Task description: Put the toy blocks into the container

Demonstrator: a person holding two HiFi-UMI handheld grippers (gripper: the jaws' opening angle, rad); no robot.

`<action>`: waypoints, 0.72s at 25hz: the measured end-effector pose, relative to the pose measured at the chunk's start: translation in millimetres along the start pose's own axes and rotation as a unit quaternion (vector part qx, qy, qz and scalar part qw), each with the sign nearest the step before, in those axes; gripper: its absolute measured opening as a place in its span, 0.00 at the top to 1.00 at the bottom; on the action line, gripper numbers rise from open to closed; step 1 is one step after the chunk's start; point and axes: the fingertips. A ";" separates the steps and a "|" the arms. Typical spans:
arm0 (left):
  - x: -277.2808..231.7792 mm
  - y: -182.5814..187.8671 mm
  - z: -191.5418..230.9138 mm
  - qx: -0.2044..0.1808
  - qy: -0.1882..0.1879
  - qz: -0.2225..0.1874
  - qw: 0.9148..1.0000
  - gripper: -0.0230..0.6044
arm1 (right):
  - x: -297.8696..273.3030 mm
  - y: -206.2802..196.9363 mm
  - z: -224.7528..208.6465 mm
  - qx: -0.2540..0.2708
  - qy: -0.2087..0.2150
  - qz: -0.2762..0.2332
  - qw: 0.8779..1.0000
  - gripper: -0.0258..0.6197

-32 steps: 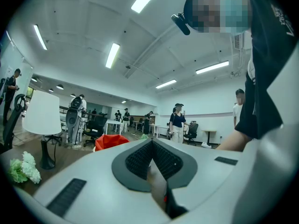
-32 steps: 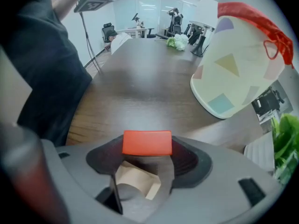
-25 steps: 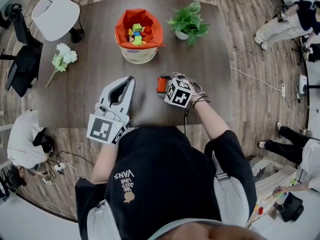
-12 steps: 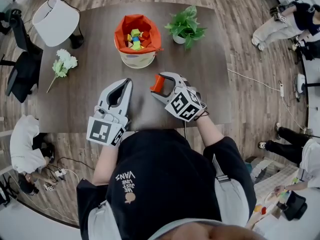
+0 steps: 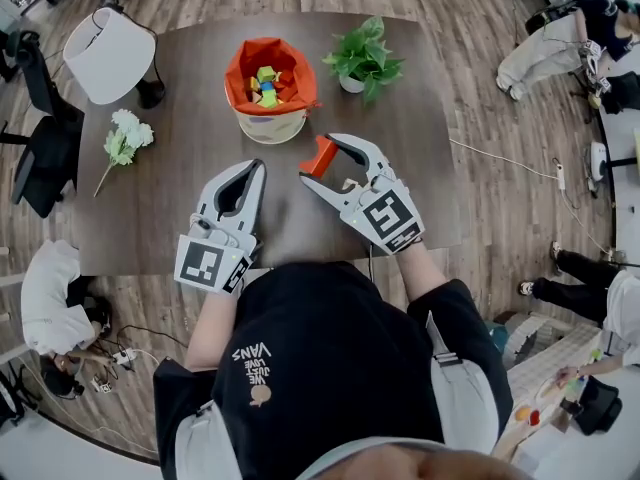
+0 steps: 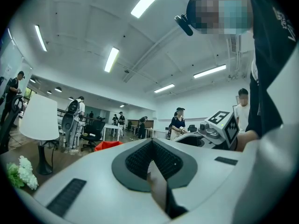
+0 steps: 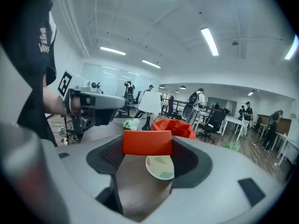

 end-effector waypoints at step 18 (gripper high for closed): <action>0.1 5.1 10.0 -0.001 0.004 -0.003 1.000 0.95 | 3.6 54.8 -28.4 0.015 -0.037 -0.064 0.997 0.48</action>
Point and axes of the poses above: the fingertips, and each gripper's own axes: x backward along the fingers, z to its left, y out of its top, and after that the axes turned 12 degrees about z, right-handed
